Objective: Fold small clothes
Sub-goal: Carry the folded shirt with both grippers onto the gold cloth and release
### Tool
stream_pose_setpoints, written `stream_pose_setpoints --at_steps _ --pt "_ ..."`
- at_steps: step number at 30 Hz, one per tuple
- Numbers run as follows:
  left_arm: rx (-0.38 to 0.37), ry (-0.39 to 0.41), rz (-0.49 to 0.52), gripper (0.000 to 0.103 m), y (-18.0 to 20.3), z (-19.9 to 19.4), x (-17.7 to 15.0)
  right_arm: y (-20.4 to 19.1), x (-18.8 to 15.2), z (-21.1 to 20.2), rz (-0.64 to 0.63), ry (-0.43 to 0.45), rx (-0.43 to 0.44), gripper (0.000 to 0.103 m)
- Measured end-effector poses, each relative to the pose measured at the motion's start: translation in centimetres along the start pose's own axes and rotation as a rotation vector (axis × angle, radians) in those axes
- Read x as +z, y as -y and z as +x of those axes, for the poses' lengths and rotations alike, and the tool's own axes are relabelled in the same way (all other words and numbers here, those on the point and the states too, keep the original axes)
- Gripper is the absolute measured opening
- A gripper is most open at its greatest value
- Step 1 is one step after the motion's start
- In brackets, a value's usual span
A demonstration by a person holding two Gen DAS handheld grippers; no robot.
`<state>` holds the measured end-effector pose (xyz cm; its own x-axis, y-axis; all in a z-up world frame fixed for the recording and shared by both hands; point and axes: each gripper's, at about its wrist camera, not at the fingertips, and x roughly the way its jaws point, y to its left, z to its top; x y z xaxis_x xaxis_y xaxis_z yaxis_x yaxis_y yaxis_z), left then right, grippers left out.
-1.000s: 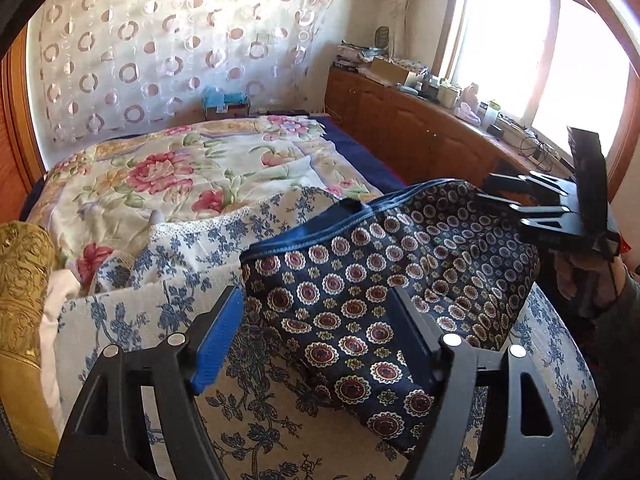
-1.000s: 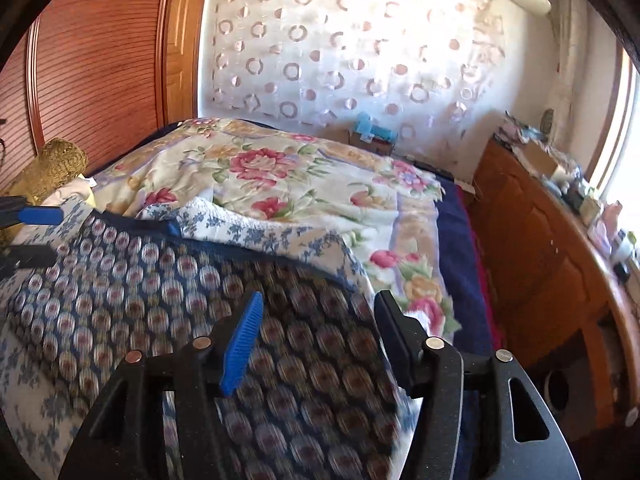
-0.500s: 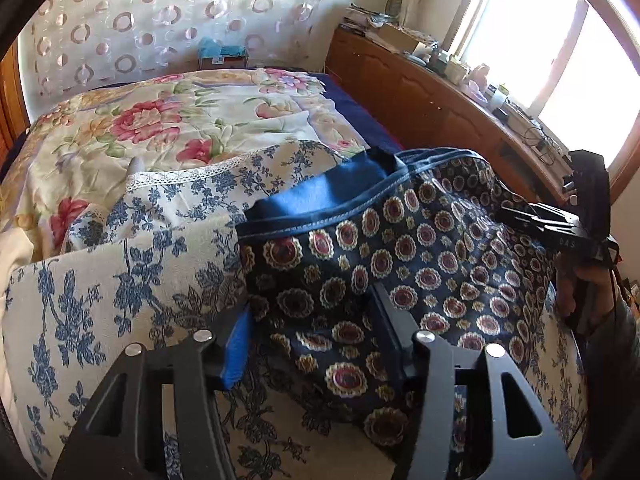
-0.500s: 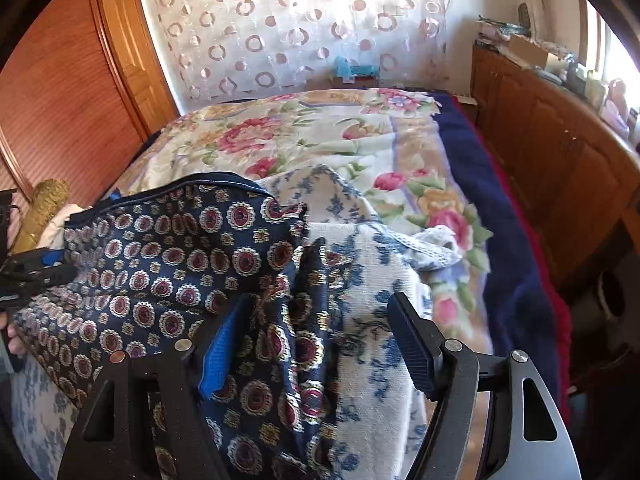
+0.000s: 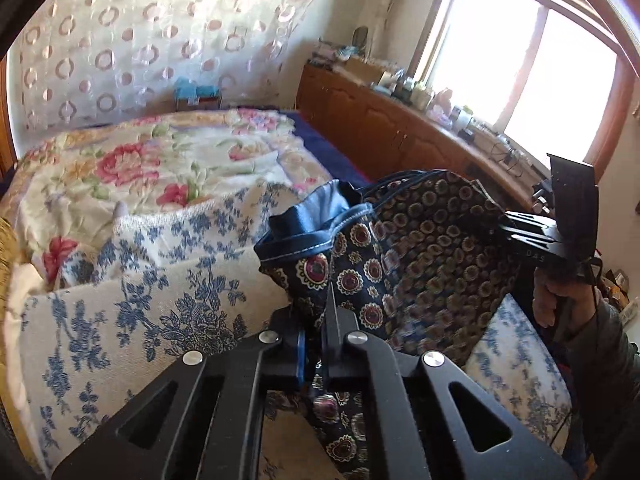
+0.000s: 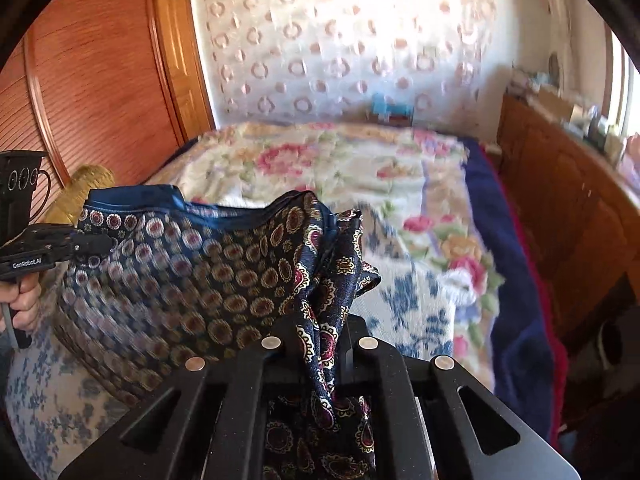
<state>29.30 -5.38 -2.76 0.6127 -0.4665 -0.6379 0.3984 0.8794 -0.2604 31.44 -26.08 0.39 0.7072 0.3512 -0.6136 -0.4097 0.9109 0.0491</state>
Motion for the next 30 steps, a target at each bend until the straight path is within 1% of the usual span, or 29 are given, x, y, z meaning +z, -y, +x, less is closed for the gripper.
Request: stream_pose_setpoints --at_steps 2,6,10,11,14,17,18,20,23,24,27,28,30 --pt "-0.007 0.043 0.012 0.006 0.7 -2.2 0.2 -1.1 0.6 -1.7 -0.031 0.046 -0.012 0.008" --pt "0.007 0.148 0.033 0.006 1.3 -7.8 -0.1 -4.0 2.3 -4.5 -0.096 0.118 0.001 0.007" --pt "0.063 0.240 0.010 0.006 -0.2 -13.7 -1.5 -7.5 4.6 -5.7 -0.158 0.173 0.046 0.007" --pt "0.075 0.256 -0.004 0.006 -0.8 -15.0 -2.0 -8.4 5.2 -5.8 -0.175 0.189 0.059 0.007" --pt "0.140 0.314 -0.048 0.006 -3.1 -19.1 -3.7 -11.8 7.3 -5.2 -0.233 0.224 0.116 0.007" --pt "0.208 0.366 -0.102 0.006 -5.6 -22.8 -5.6 -15.8 9.7 -3.8 -0.301 0.243 0.180 0.007" --pt "0.249 0.381 -0.126 0.006 -6.8 -23.9 -6.4 -17.2 10.5 -3.1 -0.325 0.246 0.198 0.007" --pt "0.306 0.393 -0.162 0.006 -8.6 -24.9 -7.7 -20.0 12.1 -1.4 -0.379 0.249 0.231 0.007" --pt "0.364 0.378 -0.262 0.006 -12.4 -25.6 -10.2 -25.0 14.8 2.0 -0.465 0.241 0.277 0.007" --pt "0.389 0.372 -0.280 0.005 -13.3 -25.5 -10.8 -26.2 15.4 3.2 -0.490 0.236 0.286 0.007" --pt "0.430 0.355 -0.338 0.005 -15.6 -25.2 -12.7 -30.8 17.3 7.5 -0.565 0.211 0.314 0.007" --pt "0.437 0.350 -0.350 0.005 -16.0 -25.2 -13.1 -31.8 18.0 9.2 -0.582 0.195 0.325 0.007" --pt "0.453 0.333 -0.368 0.006 -16.9 -24.9 -13.9 -34.1 18.6 11.2 -0.612 0.182 0.339 0.007"
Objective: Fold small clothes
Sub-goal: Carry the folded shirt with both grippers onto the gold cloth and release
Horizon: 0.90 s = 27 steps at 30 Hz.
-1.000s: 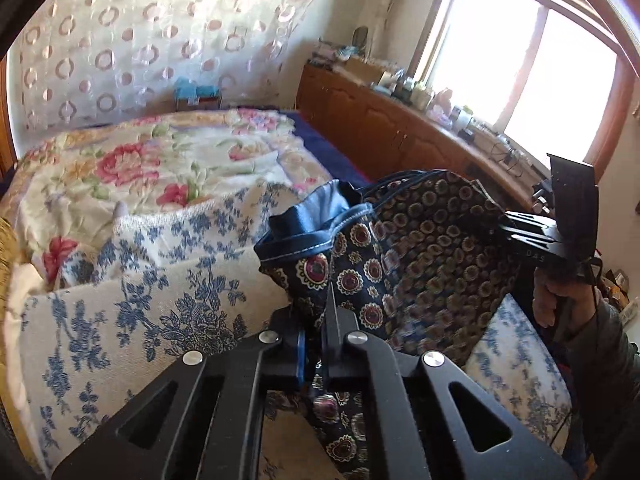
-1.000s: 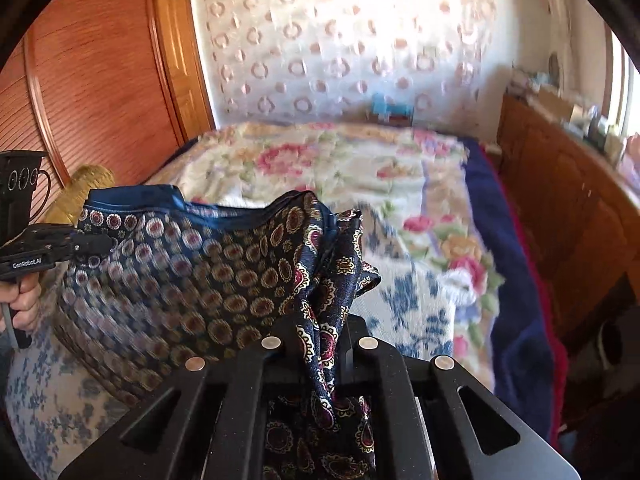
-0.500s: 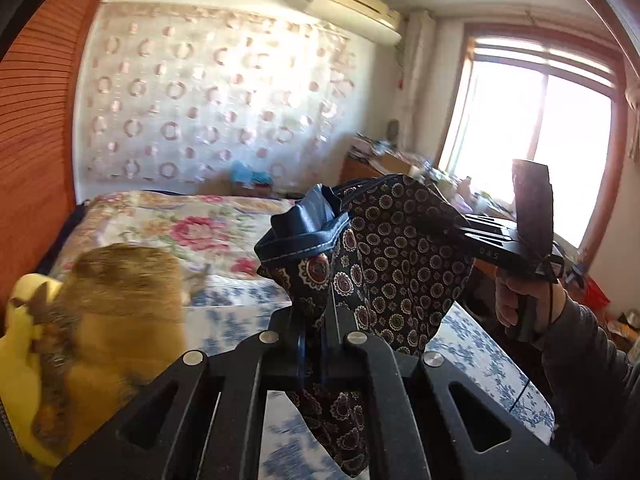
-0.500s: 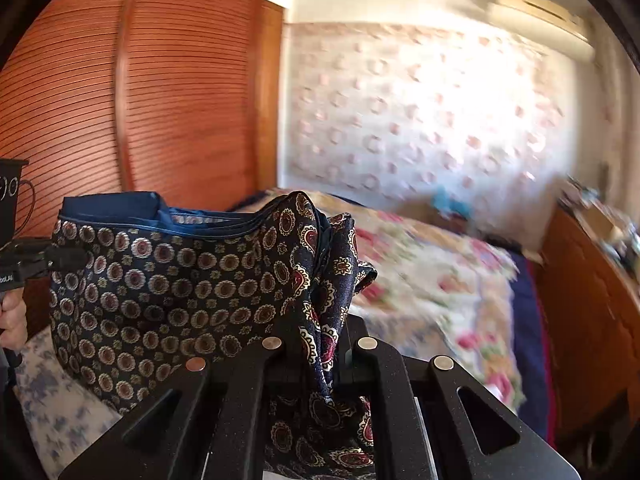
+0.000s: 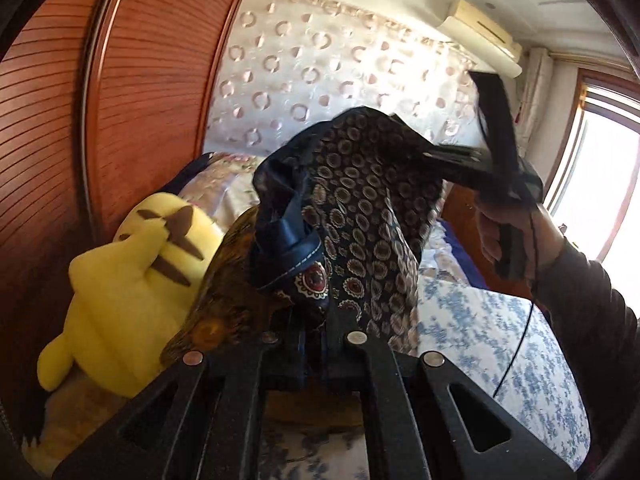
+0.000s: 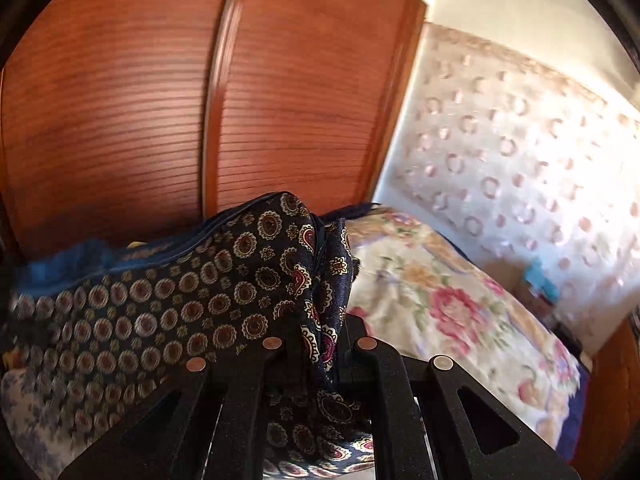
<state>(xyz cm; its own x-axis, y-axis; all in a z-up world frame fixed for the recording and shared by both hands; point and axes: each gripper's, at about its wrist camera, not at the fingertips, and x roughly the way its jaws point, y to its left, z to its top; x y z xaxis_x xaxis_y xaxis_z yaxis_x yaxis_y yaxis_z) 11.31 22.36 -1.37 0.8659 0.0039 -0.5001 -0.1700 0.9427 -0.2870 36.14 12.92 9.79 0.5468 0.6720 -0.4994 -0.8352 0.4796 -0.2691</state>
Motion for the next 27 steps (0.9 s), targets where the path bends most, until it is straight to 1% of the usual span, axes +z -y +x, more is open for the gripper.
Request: stream_pose_setpoints --at_steps 2,5,6,7,8,9,10,12,14,15,16,17,19,20,23,27 --pt "0.021 -0.022 -0.007 0.005 -0.5 0.5 -0.7 0.5 0.4 2.4 -0.004 -0.025 0.007 0.007" --pt "0.050 -0.057 -0.009 0.006 -1.0 1.8 -1.1 1.4 0.2 5.3 0.021 -0.077 0.017 0.011" --pt "0.054 -0.062 -0.010 0.006 -1.3 1.2 -1.5 1.5 0.6 5.9 0.036 -0.100 0.000 0.021" --pt "0.058 -0.063 -0.010 0.009 -1.4 1.3 -1.6 2.0 0.5 6.0 0.052 -0.108 -0.027 0.032" --pt "0.064 -0.061 -0.003 0.012 -1.4 1.2 -1.6 2.5 0.8 5.8 0.070 -0.103 -0.043 0.038" --pt "0.073 -0.054 0.008 0.021 -1.1 0.8 -1.6 2.7 0.8 5.4 0.094 -0.091 -0.049 0.047" --pt "0.079 -0.045 0.017 0.033 -0.9 0.4 -1.6 3.1 0.7 4.9 0.113 -0.081 -0.060 0.054" --pt "0.079 -0.032 0.024 0.047 -1.2 0.2 -1.5 2.3 0.1 3.7 0.127 -0.055 -0.089 0.058" --pt "0.073 -0.026 0.032 0.059 -1.3 -0.1 -1.4 1.0 -0.8 2.0 0.149 -0.027 -0.088 0.060" --pt "0.076 -0.017 0.036 0.076 -1.2 -0.4 -1.4 0.2 -1.6 1.2 0.161 -0.023 -0.082 0.063" --pt "0.080 -0.006 0.040 0.081 -1.4 -0.6 -1.4 0.0 -2.5 0.4 0.173 -0.021 -0.074 0.064" --pt "0.093 0.006 0.051 0.081 -1.2 -1.0 -1.4 0.0 -3.0 0.1 0.183 -0.029 -0.069 0.064" --pt "0.123 0.011 0.075 0.081 -1.3 -1.1 -1.4 -1.5 -4.2 -0.4 0.201 -0.046 -0.063 0.065" --pt "0.137 0.013 0.082 0.081 -1.2 -1.4 -1.5 -1.8 -4.5 0.4 0.213 -0.052 -0.055 0.065" --pt "0.140 0.025 0.100 0.081 -0.8 -2.0 -1.6 -1.7 -5.5 0.3 0.256 -0.061 -0.047 0.065" --pt "0.139 0.036 0.137 0.081 0.6 -3.2 -1.8 -1.9 -6.5 -1.8 0.301 -0.045 -0.044 0.065"
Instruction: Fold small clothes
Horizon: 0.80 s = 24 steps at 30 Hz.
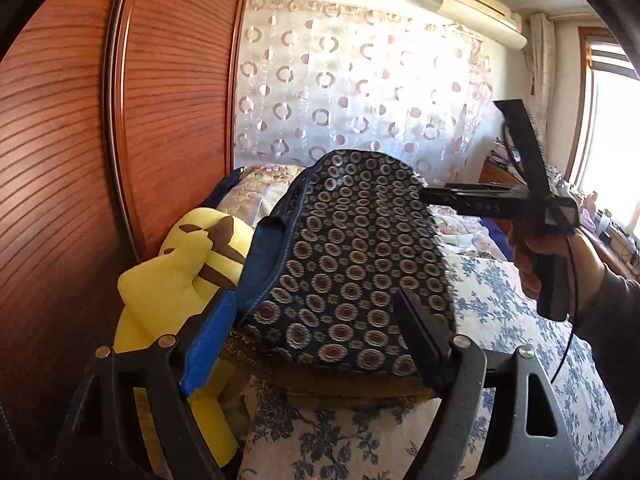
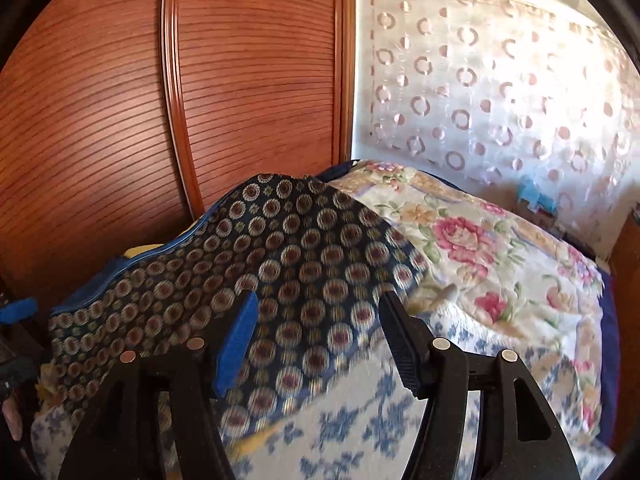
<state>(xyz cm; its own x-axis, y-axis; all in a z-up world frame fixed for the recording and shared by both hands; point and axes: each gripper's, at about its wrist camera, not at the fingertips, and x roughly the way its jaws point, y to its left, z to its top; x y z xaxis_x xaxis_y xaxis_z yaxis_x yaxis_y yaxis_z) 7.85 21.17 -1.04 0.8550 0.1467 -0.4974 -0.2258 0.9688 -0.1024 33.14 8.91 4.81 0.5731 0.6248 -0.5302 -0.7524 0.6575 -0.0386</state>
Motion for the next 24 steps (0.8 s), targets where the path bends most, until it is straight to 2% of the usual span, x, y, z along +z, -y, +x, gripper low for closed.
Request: stream_pose_setpoints --at_steps 4,9,19,24 --pt "-0.006 0.018 0.035 0.081 1.6 -1.3 0.2 -0.3 -2.3 -4.3 0.025 0.015 -0.009 0.065" --pt "-0.047 0.030 0.083 0.081 4.2 -2.7 0.2 -0.9 -5.6 -10.3 0.061 0.047 -0.044 0.065" --pt "-0.127 0.039 0.168 0.081 10.3 -4.8 -0.5 -2.2 -11.6 -21.4 0.128 0.131 -0.142 0.084" --pt "-0.128 0.044 0.206 0.081 12.9 -6.0 -0.9 -3.1 -13.9 -26.6 0.167 0.168 -0.210 0.087"
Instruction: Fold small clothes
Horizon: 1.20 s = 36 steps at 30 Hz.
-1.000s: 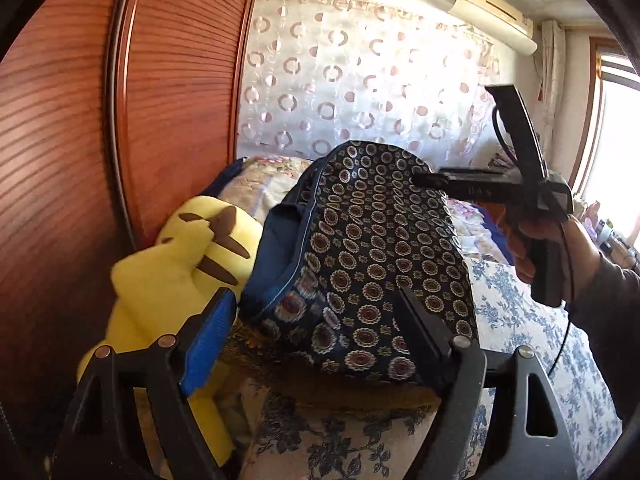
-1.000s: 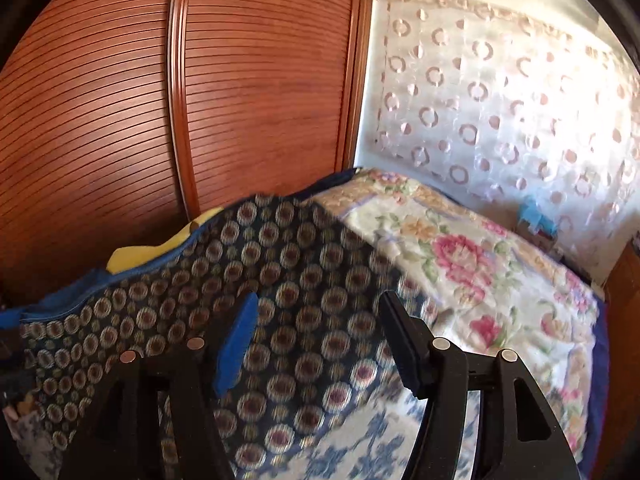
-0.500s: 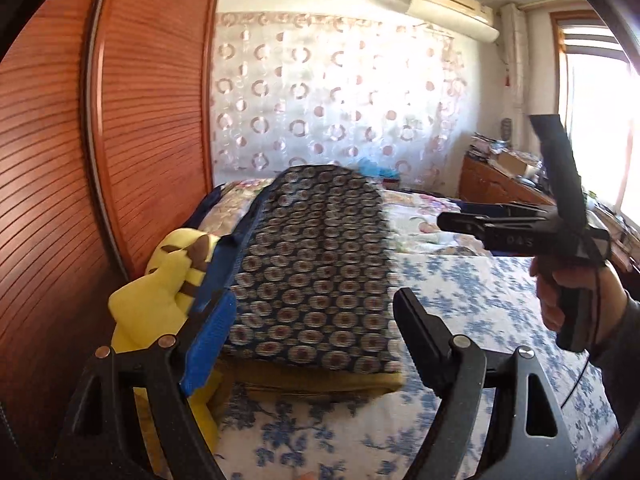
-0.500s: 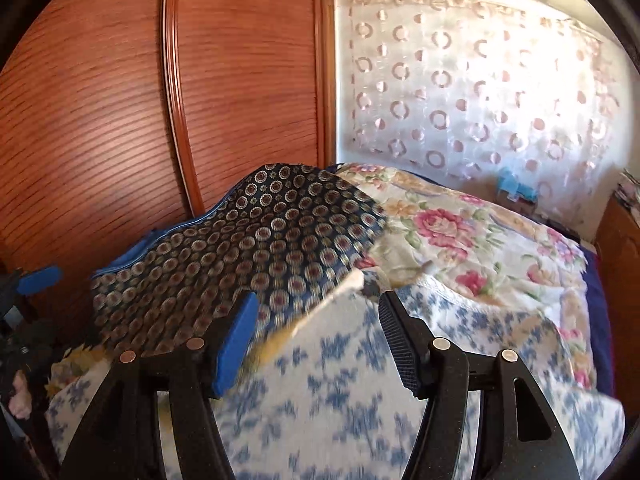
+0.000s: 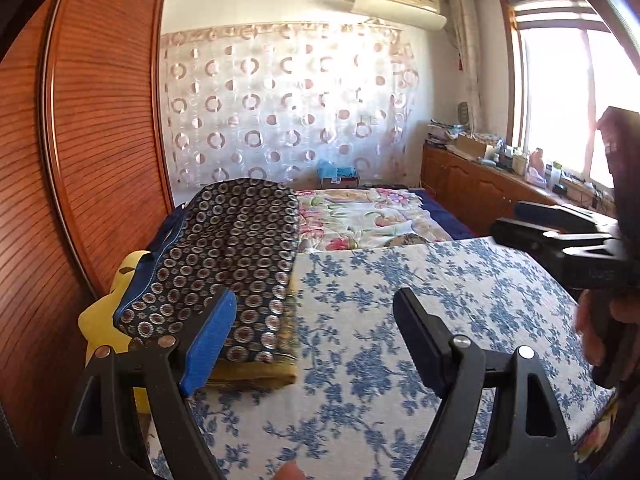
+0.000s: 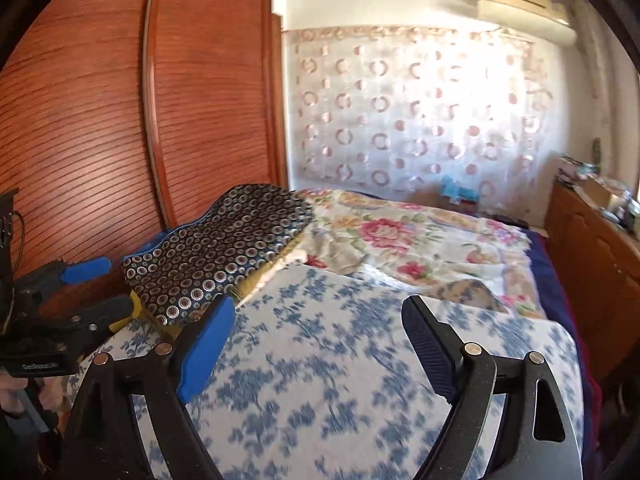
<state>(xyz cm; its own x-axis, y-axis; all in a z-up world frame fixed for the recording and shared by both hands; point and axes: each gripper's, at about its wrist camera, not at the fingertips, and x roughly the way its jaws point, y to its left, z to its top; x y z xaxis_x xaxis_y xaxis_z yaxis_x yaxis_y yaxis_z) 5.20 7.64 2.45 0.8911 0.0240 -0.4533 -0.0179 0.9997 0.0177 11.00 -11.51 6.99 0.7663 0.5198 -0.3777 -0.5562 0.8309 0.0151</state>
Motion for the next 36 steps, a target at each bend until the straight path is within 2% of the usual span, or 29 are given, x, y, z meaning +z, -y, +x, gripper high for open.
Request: stream_pose_setpoints --at_steps 8,15,22,36 --pt "-0.018 0.026 -0.004 0.081 3.1 -2.1 1.3 0.8 -1.8 -8.1 0.045 0.057 -0.141 0.087" --pt "-0.030 0.046 0.024 0.081 5.3 -3.6 2.7 1.4 -2.9 -12.5 0.103 0.082 -0.255 0.087" --pt "-0.045 0.059 0.035 0.081 6.2 -4.3 3.3 0.8 -3.3 -13.9 0.135 0.087 -0.275 0.087" --pt "-0.052 0.056 0.030 0.081 6.0 -4.4 3.3 0.1 -4.4 -12.2 0.141 0.101 -0.266 0.087"
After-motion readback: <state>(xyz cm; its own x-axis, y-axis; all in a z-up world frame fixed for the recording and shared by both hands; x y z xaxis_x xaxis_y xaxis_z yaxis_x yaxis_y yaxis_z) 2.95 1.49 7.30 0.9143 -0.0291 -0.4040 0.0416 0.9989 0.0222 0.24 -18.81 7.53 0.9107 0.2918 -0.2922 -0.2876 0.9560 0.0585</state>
